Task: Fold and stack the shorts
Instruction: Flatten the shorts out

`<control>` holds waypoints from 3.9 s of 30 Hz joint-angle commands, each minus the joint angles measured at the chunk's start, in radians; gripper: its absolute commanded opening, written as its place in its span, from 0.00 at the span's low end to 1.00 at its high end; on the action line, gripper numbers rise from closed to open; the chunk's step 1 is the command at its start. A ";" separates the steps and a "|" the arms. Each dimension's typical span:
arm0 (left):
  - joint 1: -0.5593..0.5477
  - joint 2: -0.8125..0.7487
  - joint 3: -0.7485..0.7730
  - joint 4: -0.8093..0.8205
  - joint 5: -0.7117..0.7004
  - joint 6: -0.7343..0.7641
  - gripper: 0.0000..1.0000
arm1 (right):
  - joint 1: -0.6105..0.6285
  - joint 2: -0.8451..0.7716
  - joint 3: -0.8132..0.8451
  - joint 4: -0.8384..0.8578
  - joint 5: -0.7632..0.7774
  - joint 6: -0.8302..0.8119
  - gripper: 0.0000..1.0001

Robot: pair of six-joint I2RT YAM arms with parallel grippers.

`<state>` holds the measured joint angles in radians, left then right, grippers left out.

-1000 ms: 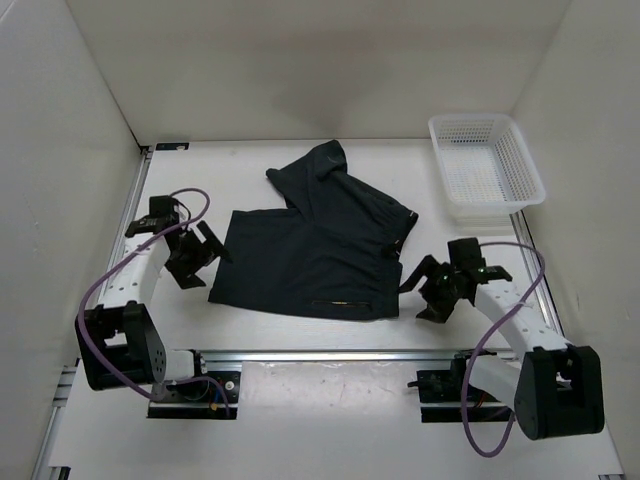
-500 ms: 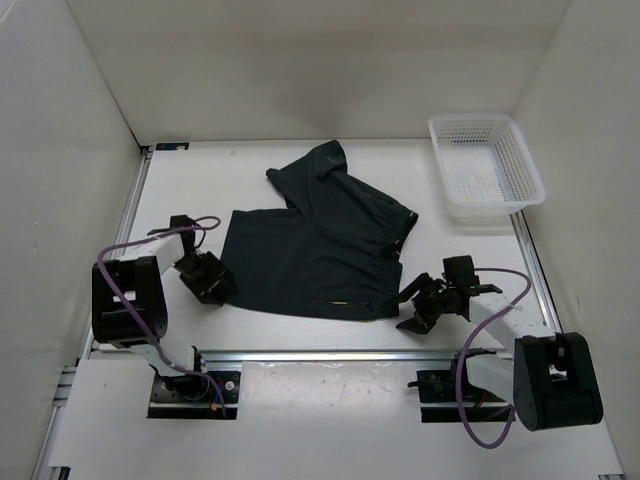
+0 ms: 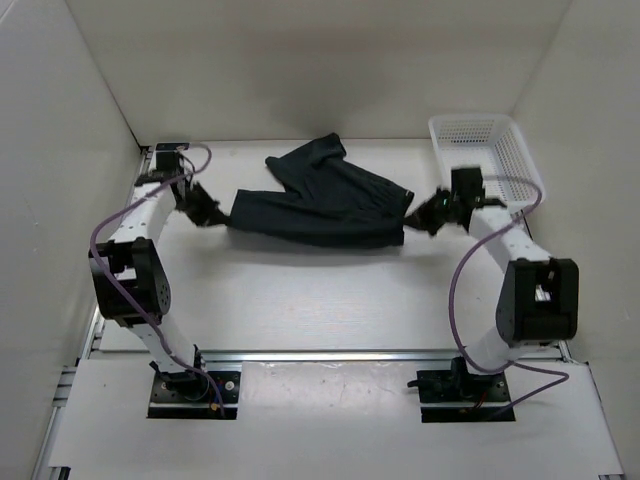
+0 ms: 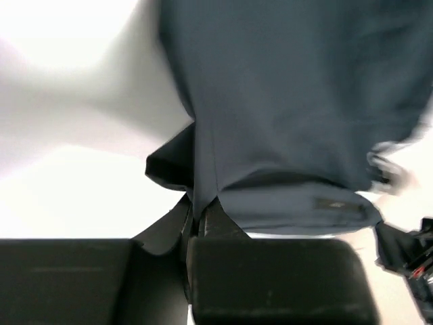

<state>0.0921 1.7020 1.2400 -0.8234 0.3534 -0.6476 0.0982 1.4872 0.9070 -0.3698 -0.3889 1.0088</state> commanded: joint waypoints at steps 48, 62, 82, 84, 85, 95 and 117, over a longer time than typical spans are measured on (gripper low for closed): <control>-0.224 0.508 0.909 -0.276 -0.134 0.213 0.80 | 0.043 0.472 0.598 -0.316 0.421 -0.409 0.64; -0.292 0.847 1.239 -0.277 -0.174 0.154 0.70 | 0.043 0.568 0.673 -0.363 0.461 -0.418 0.64; -0.215 0.598 0.868 -0.200 -0.194 0.184 0.10 | 0.064 0.643 0.733 -0.345 0.493 -0.529 0.75; -0.193 0.587 0.855 -0.200 -0.194 0.195 0.10 | 0.073 0.644 0.743 -0.330 0.484 -0.529 0.69; -0.193 0.587 0.845 -0.200 -0.183 0.204 0.10 | 0.074 0.656 0.744 -0.319 0.484 -0.529 0.67; -0.086 0.496 0.690 -0.191 -0.200 0.246 0.10 | 0.129 0.760 0.872 -0.287 0.463 -0.500 0.00; -0.106 0.649 1.069 -0.238 -0.212 0.203 0.57 | 0.138 0.924 1.233 -0.429 0.507 -0.630 0.00</control>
<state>0.0029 2.2692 2.2597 -1.0096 0.1261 -0.4515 0.2417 2.4046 2.0953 -0.7624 0.0925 0.4137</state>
